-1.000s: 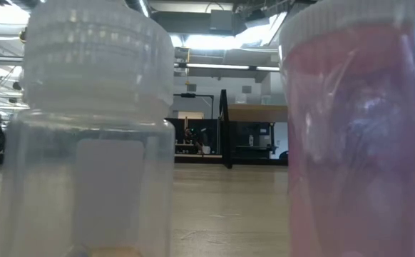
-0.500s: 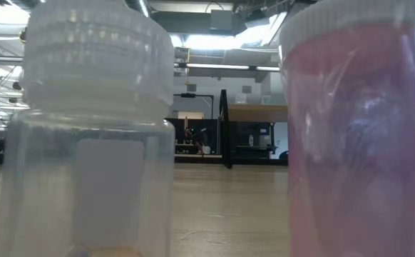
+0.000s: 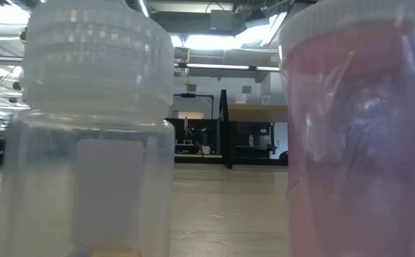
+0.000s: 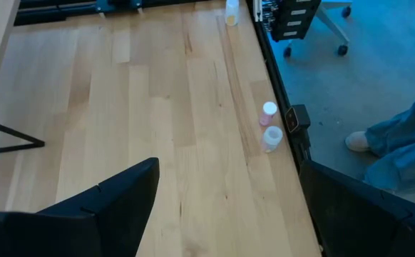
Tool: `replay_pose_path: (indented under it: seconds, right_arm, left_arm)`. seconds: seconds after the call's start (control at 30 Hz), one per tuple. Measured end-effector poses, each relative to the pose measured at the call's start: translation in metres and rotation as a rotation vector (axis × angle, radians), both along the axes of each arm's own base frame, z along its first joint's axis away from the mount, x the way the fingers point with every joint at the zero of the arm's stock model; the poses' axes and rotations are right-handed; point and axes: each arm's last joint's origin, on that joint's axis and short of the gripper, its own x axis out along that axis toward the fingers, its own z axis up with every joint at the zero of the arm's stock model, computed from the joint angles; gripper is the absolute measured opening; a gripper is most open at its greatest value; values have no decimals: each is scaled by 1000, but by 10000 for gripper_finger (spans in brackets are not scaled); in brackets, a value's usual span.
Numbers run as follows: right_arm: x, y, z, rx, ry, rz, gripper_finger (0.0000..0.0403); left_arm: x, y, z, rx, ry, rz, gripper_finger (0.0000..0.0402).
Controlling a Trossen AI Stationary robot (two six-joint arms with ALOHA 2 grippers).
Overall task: Pick and place medicine bottles onto shelf by color
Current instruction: Put the bottom white pill bottle aligned with the other white pill bottle on the shelf
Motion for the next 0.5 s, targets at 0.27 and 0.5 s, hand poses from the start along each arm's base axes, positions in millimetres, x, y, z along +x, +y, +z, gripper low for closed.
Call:
replay_pose_path:
  seconds: [0.27,0.5]
  right_arm:
    - [-29,13,-2,-50,-31,-123,311]
    - [-35,17,-31,-70,-52,-109,311]
  left_arm:
    - [0,0,0,0,0,0,334]
    - [0,0,0,0,0,0,334]
